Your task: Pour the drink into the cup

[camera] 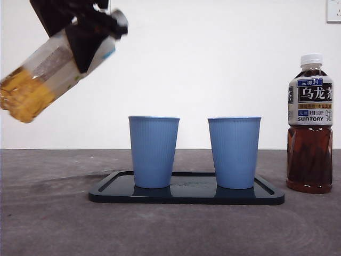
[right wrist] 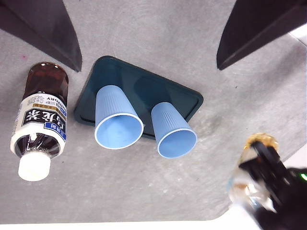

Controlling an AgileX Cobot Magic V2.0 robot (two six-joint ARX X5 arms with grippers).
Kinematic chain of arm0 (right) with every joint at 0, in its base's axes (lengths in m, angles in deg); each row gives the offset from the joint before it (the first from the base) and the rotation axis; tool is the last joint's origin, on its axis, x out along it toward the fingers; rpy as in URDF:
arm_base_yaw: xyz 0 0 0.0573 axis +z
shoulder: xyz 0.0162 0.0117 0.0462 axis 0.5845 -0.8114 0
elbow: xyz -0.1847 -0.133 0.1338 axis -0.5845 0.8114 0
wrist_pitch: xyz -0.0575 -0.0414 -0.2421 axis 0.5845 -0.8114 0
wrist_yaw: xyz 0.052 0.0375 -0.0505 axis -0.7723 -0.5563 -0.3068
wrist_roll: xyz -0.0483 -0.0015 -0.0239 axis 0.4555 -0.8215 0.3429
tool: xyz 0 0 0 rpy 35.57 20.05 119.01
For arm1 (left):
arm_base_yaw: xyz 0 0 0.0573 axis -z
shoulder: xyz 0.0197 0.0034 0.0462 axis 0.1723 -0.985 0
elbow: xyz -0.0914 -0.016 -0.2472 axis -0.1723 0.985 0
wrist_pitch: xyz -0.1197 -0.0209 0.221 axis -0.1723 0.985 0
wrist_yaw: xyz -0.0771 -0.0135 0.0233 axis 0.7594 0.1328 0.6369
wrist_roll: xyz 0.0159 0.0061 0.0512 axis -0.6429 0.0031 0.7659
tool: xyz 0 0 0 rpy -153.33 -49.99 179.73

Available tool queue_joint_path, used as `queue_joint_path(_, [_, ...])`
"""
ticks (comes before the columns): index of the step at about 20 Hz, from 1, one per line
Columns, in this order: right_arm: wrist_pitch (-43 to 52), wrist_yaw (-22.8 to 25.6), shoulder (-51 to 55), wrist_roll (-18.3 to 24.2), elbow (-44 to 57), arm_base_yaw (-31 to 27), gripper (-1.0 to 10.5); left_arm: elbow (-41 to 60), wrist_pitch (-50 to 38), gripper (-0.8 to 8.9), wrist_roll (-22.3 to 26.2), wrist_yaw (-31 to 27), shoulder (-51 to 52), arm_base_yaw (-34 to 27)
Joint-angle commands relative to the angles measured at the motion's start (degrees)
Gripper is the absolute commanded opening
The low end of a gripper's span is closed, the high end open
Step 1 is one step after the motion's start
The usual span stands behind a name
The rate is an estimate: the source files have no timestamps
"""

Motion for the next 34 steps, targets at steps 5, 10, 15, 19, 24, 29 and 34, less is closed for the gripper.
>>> queue_joint_path(5, [0.07, 0.00, -0.15, 0.70, -0.74, 0.28, 4.5, 16.24, -23.10, 1.45, -2.64, 8.41, 14.75, -6.21])
queue_joint_path(10, [0.11, 0.02, -0.17, 0.70, -0.74, 0.28, 4.5, 28.81, -38.86, 1.45, -3.13, 18.93, 20.00, -11.78])
queue_joint_path(15, [0.09, 0.02, -0.17, 0.66, -0.74, 0.28, 4.5, 39.65, -57.02, 1.45, -4.42, 22.25, 19.98, -14.56])
queue_joint_path(19, [0.09, 0.02, -0.17, 0.63, -0.74, 0.28, 4.5, 45.29, -65.92, 1.46, -4.76, 22.25, 19.47, -15.04])
queue_joint_path(24, [0.11, 0.07, -0.17, 0.63, -0.74, 0.28, 4.5, 45.72, -69.00, 1.46, -8.09, 22.29, 15.69, -15.37])
queue_joint_path(29, [0.09, 0.07, -0.20, 0.59, -0.74, 0.28, 4.5, 45.72, -70.12, 1.54, -8.92, 22.29, 14.51, -15.39])
queue_joint_path(34, [0.09, 0.07, -0.20, 0.59, -0.74, 0.28, 4.5, 45.70, -70.10, 2.75, -8.81, 22.29, 14.51, -15.39])
